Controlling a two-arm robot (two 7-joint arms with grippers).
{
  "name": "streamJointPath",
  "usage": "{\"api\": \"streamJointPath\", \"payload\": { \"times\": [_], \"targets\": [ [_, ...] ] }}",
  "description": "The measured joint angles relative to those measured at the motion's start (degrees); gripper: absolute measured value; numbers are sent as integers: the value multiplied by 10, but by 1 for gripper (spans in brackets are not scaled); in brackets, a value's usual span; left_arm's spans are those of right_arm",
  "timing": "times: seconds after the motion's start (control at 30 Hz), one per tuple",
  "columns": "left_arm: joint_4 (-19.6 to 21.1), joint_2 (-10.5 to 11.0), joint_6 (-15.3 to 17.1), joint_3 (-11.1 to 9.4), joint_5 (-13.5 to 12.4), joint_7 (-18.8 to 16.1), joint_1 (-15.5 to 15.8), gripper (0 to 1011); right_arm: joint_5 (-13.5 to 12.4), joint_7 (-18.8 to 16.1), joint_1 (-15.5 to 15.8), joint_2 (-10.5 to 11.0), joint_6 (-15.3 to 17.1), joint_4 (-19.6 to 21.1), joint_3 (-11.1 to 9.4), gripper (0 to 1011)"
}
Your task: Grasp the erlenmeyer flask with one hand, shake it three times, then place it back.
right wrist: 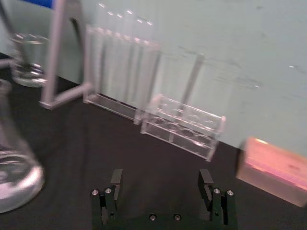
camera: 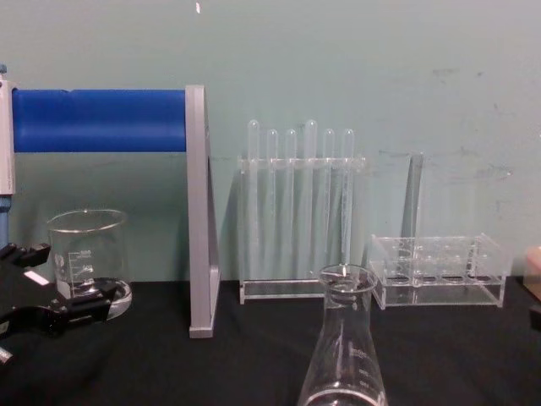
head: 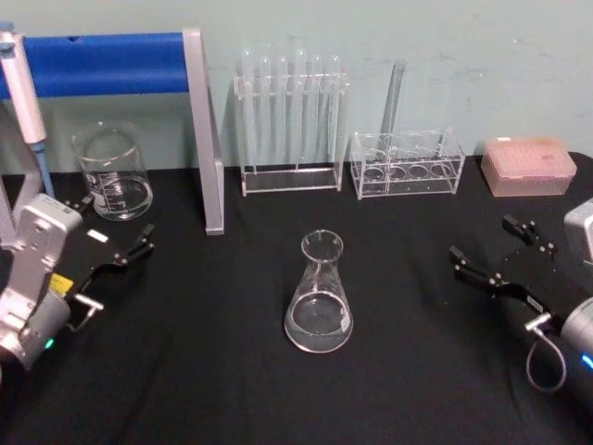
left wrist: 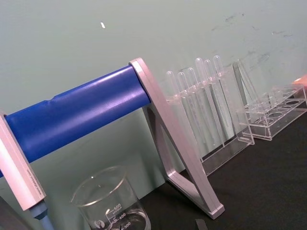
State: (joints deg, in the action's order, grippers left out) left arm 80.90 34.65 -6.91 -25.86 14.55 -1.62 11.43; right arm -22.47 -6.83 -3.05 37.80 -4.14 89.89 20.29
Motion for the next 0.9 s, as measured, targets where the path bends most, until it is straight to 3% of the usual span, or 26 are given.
{"api": "streamJointPath", "payload": {
  "times": [0.23,0.4,0.67,0.9],
  "targets": [
    [0,0,0,0,0,0,0,1001,-51,-63,59,28,0,68,-24,1002],
    [0,0,0,0,0,0,0,1001,-74,-103,83,40,-3,101,-29,1002],
    [0,0,0,0,0,0,0,1001,-87,-163,90,40,-5,125,-21,1003],
    [0,0,0,0,0,0,0,1001,-85,-194,75,23,4,121,-6,1002]
  ]
}}
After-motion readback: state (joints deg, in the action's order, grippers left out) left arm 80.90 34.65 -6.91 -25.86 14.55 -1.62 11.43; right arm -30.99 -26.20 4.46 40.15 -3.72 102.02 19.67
